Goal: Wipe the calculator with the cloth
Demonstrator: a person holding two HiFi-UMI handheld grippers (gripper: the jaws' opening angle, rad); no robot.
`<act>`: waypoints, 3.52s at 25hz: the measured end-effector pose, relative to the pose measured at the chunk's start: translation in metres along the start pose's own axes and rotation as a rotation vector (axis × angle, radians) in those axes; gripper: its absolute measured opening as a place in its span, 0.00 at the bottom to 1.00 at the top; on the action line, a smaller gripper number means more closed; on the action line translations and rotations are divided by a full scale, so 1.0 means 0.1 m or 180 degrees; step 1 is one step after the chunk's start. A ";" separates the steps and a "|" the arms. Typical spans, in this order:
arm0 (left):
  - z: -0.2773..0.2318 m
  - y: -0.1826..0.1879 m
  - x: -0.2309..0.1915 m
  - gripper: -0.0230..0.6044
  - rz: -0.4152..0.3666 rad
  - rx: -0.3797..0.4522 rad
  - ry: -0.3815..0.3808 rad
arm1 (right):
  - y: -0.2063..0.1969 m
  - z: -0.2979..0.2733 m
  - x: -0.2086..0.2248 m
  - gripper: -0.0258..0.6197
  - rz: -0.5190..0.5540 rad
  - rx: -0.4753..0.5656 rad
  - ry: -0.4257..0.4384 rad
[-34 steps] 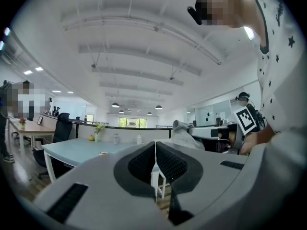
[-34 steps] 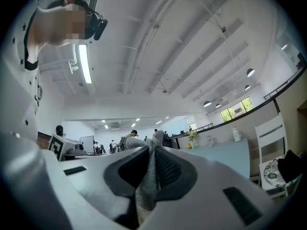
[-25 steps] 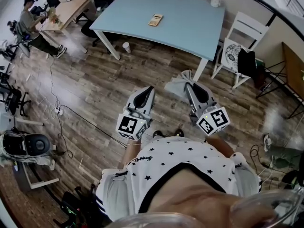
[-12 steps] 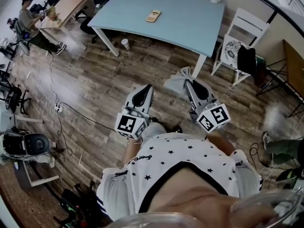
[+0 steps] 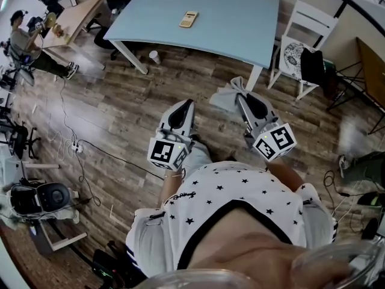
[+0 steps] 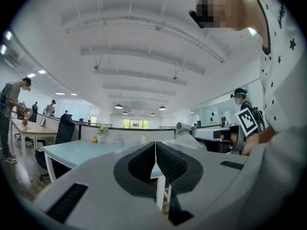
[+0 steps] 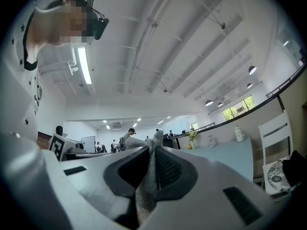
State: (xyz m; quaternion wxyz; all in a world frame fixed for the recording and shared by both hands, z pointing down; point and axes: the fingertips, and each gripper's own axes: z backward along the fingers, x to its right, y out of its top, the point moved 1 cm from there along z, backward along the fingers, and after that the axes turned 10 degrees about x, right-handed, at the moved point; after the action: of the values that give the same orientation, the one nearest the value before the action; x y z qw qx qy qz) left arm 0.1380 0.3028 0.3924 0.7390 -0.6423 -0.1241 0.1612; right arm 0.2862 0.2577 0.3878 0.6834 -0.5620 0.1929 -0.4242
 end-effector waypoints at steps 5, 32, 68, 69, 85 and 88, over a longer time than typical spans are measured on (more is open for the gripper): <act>-0.11 -0.06 -0.31 0.09 0.0063 -0.0024 -0.0086 | -0.13 -0.26 0.01 0.09 0.0007 -0.0029 -0.0084; -0.29 -0.16 -2.02 0.09 0.0190 0.0010 -0.0080 | -0.68 -1.76 -0.06 0.09 0.0037 -0.0161 -0.0277; -0.39 -0.20 -3.60 0.09 0.0109 -0.0003 0.0362 | -1.21 -3.33 0.07 0.09 -0.0030 -0.0194 -0.0080; -0.46 -0.21 -3.64 0.09 0.0103 -0.0005 0.0362 | -1.22 -3.38 0.11 0.09 -0.0036 -0.0185 -0.0073; -1.49 -0.49 -4.10 0.09 0.0174 -0.0153 0.0248 | -1.39 -3.99 1.09 0.09 -0.0116 -0.0260 -0.0274; -1.65 -0.50 -4.19 0.09 0.0152 -0.0172 0.0237 | -1.39 -4.10 1.24 0.09 -0.0116 -0.0236 -0.0296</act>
State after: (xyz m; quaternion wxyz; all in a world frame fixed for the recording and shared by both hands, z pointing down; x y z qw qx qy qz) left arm -0.1783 -0.0202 0.4284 0.7214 -0.6704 -0.0855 0.1513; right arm 0.0024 -0.0898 0.4237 0.6625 -0.6094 0.1663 -0.4026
